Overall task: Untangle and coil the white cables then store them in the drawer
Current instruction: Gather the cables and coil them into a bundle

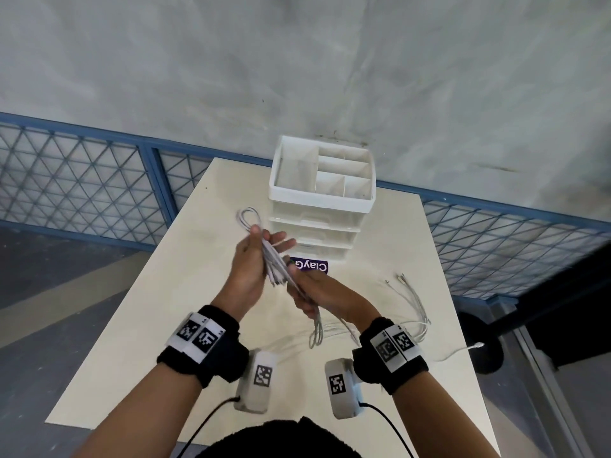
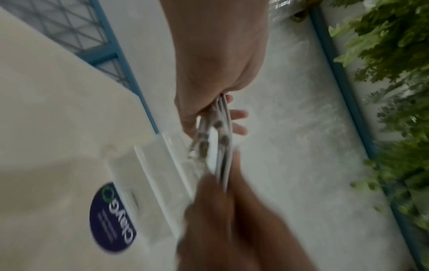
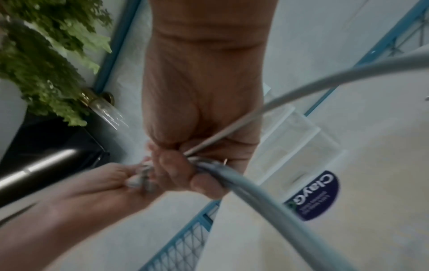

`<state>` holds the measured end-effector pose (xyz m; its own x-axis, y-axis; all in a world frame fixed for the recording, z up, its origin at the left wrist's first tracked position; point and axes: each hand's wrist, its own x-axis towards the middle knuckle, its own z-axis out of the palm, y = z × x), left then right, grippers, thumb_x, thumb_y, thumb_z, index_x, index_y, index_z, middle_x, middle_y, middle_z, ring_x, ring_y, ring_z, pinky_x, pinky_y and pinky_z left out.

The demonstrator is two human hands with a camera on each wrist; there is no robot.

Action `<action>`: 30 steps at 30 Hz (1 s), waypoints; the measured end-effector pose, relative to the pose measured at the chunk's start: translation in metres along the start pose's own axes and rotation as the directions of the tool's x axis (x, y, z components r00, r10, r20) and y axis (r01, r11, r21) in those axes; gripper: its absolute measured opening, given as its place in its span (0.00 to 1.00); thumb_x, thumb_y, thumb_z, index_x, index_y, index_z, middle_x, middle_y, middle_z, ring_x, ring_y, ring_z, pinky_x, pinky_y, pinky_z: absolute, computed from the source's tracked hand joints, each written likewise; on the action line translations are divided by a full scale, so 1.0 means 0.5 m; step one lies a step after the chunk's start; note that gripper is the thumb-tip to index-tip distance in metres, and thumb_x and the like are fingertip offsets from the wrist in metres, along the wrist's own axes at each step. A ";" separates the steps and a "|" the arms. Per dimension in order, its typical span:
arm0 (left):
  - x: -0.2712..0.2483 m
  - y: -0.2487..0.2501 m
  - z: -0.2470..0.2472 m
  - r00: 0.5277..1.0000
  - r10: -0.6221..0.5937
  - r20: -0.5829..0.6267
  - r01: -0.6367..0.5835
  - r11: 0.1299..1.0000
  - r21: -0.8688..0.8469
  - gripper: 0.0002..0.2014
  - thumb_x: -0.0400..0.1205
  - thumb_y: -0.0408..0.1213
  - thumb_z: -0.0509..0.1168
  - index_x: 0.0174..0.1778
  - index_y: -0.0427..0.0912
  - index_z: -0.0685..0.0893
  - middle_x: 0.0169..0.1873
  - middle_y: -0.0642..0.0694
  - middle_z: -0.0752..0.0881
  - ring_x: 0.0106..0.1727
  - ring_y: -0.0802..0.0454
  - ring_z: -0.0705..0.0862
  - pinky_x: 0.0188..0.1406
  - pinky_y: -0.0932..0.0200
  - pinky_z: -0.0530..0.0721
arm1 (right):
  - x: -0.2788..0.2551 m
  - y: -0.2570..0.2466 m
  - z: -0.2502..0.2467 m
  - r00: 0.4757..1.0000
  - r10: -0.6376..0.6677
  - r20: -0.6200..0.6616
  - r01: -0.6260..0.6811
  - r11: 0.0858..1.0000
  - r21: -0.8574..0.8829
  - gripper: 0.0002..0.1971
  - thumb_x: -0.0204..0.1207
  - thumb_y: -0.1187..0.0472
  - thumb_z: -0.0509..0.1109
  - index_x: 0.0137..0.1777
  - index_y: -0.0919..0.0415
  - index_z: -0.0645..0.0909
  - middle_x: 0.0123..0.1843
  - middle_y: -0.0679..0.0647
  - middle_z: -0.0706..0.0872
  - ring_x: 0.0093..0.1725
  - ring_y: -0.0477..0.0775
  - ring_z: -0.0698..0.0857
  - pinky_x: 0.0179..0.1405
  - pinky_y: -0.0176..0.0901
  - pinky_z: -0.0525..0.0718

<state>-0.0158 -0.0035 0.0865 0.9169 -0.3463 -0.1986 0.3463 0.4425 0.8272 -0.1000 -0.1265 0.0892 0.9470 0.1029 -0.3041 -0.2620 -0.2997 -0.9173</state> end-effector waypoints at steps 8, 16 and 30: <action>0.032 0.045 -0.077 0.987 0.159 0.013 -0.156 0.940 0.303 0.18 0.87 0.50 0.46 0.33 0.46 0.67 0.18 0.58 0.65 0.17 0.62 0.60 0.14 0.70 0.61 | -0.030 0.035 -0.029 0.987 0.102 0.127 -0.054 0.940 -0.336 0.17 0.86 0.50 0.50 0.39 0.54 0.71 0.31 0.48 0.68 0.29 0.46 0.65 0.28 0.32 0.66; -0.026 -0.031 -0.027 0.946 0.005 0.324 -0.245 0.665 0.705 0.17 0.87 0.46 0.47 0.33 0.47 0.68 0.22 0.53 0.68 0.17 0.62 0.66 0.17 0.68 0.67 | -0.015 -0.057 -0.047 0.981 -0.187 -0.052 0.135 0.850 -0.510 0.19 0.85 0.55 0.54 0.30 0.51 0.66 0.28 0.45 0.70 0.29 0.44 0.68 0.32 0.32 0.69; -0.051 -0.017 -0.007 0.774 -0.372 0.512 -0.254 0.559 0.790 0.11 0.86 0.39 0.55 0.61 0.39 0.69 0.32 0.55 0.66 0.29 0.63 0.67 0.28 0.73 0.70 | -0.023 -0.061 -0.096 0.989 -0.037 -0.142 -0.038 0.871 -0.490 0.21 0.83 0.51 0.59 0.28 0.56 0.73 0.18 0.44 0.72 0.18 0.40 0.69 0.24 0.28 0.65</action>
<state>-0.0415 0.0047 0.0829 0.4793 -0.8563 -0.1924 -0.1963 -0.3182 0.9275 -0.0939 -0.1642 0.1329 0.9728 -0.0223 -0.2307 -0.1736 -0.7296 -0.6614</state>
